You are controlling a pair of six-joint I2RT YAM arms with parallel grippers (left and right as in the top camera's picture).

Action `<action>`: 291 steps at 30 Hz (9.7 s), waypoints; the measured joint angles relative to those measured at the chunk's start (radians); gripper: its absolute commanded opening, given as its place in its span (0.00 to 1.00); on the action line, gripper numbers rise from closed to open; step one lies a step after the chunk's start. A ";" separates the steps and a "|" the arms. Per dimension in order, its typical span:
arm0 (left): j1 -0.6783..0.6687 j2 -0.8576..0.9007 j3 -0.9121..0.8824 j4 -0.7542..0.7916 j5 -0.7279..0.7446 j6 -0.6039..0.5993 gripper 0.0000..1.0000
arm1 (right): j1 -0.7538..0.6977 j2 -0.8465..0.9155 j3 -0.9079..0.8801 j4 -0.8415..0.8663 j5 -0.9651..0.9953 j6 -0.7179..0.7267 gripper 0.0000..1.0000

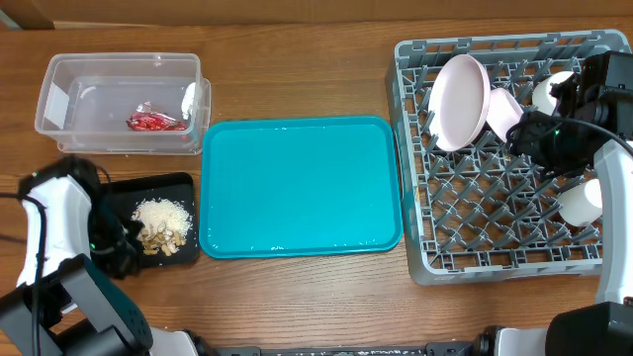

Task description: Sort waste into correct bins and load items into the dishwasher

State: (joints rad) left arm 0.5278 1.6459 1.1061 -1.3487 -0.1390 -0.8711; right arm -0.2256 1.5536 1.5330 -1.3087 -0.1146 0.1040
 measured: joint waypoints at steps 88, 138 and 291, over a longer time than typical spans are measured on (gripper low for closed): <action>-0.495 -0.348 0.176 -0.079 0.324 0.711 1.00 | 0.000 -0.086 -0.048 -0.105 -0.150 -0.097 1.00; -0.495 -1.139 0.175 -0.093 0.149 0.728 1.00 | 0.037 -0.957 -0.414 -0.009 -0.032 -0.101 1.00; -0.496 -1.631 -1.098 1.271 0.127 0.752 1.00 | 0.182 -1.541 -1.514 1.240 -0.106 -0.104 1.00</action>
State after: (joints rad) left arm 0.0322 0.0151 0.0082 -0.0780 -0.0120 -0.1196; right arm -0.0433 0.0128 0.0185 -0.0685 -0.2211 0.0002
